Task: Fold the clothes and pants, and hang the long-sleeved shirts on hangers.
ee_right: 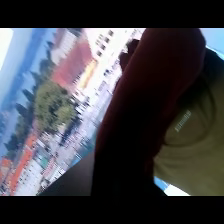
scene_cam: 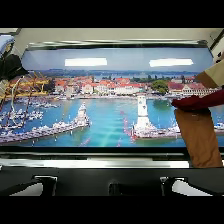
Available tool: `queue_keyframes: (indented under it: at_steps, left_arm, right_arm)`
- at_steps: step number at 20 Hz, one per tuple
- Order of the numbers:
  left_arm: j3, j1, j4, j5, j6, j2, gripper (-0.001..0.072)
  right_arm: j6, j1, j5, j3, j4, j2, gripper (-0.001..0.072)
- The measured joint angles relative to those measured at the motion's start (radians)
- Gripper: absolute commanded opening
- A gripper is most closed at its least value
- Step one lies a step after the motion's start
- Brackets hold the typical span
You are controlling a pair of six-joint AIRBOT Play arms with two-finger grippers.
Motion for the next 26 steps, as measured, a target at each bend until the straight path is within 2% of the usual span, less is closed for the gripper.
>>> queue_keyframes:
  at_steps: [6, 10, 14, 19, 26]
  left_arm:
    - [0.000, -0.001, 0.000, -0.011, 0.000, 0.000, 0.0019]
    - [0.000, -0.001, 0.000, -0.014, 0.000, 0.000, 0.0019]
    - [0.000, -0.001, 0.000, -0.014, 0.000, 0.000, 0.0019]
    - [0.000, -0.001, 0.000, -0.014, 0.000, 0.000, 0.0019]
    - [0.000, -0.001, 0.000, -0.014, -0.001, 0.000, 0.0019]
  right_arm:
    - [0.065, -0.006, -0.248, -0.009, -0.159, 0.011, 0.0022]
    - [0.061, -0.007, -0.340, -0.093, -0.329, 0.023, 0.0022]
    - [0.063, -0.007, -0.348, -0.301, -0.406, 0.064, 0.0023]
    - [0.097, -0.007, -0.288, -0.566, -0.471, 0.128, 0.0023]
    - [0.121, -0.007, -0.228, -0.761, -0.548, 0.154, 0.0023]
